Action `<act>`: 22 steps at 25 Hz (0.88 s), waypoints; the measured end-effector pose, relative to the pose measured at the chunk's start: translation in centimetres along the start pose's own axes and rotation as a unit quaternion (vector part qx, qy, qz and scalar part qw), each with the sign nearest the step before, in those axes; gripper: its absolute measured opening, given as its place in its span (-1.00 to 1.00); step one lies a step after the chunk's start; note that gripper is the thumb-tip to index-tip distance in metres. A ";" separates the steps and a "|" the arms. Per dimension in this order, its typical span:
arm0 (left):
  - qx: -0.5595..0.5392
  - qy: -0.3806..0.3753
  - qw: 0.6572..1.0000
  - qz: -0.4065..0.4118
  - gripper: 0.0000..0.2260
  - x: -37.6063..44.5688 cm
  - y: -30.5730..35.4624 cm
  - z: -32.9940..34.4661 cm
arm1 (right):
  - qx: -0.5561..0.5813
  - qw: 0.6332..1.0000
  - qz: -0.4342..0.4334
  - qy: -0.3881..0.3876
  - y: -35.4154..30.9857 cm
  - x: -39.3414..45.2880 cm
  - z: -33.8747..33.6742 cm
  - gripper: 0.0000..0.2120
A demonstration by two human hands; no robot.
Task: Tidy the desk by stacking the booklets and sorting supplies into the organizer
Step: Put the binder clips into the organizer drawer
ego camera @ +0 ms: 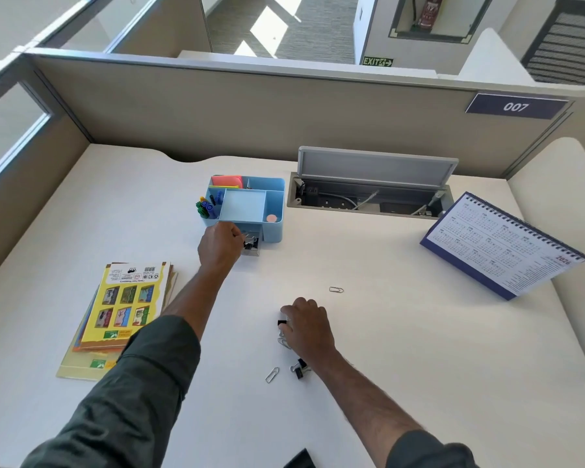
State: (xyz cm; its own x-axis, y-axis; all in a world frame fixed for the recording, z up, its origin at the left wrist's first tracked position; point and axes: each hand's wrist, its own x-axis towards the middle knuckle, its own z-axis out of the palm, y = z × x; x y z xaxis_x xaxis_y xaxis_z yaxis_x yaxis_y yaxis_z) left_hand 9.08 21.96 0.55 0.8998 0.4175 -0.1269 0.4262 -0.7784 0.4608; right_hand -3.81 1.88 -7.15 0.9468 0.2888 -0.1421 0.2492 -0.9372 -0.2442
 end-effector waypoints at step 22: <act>-0.180 0.054 0.982 0.029 -0.83 -6.0 -1.3 0.0 | 0.008 0.998 -0.002 0.061 -1.2 0.5 -0.6 -0.88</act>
State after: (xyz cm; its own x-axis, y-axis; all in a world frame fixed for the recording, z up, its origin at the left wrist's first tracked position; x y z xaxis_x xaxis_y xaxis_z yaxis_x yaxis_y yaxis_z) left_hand 3.12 20.48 0.73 0.8985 0.4389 -0.0065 0.2957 -0.5943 0.7479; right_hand -3.56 3.02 -6.32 0.9636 0.2662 -0.0231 0.2513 -0.9323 -0.2601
